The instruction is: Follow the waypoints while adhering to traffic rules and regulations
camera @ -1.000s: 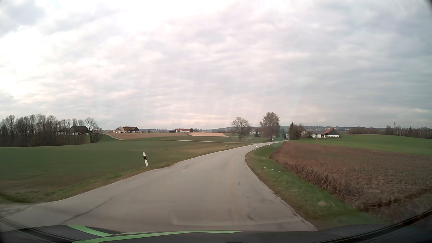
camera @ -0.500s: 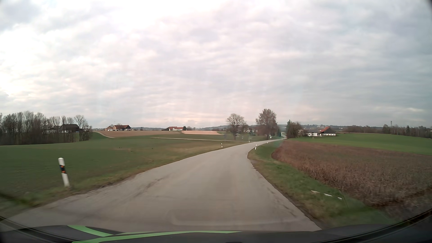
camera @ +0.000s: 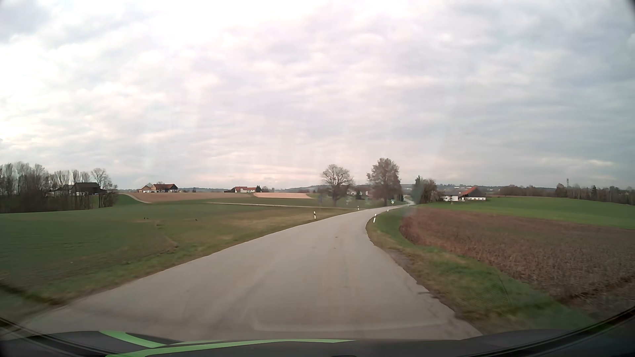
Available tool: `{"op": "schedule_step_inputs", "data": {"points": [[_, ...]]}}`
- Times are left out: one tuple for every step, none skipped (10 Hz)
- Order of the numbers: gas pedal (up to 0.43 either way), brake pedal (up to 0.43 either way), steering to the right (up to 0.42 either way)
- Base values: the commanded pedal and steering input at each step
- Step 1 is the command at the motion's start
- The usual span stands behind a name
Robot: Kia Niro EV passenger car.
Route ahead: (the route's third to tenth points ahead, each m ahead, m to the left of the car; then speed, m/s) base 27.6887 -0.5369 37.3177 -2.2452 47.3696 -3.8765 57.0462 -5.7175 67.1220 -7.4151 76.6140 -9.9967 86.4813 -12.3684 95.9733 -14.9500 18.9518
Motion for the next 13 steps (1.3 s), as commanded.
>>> {"op": "schedule_step_inputs", "data": {"points": [[0.098, 0.000, 0.020], [0.098, 0.000, 0.021], [0.098, 0.000, 0.020], [0.098, 0.000, 0.021], [0.098, 0.000, 0.021], [0.098, 0.000, 0.020], [0.098, 0.000, 0.020], [0.098, 0.000, 0.020], [0.098, 0.000, 0.020], [0.098, 0.000, 0.020], [0.098, 0.000, 0.019], [0.098, 0.000, 0.018], [0.098, 0.000, 0.018]]}}
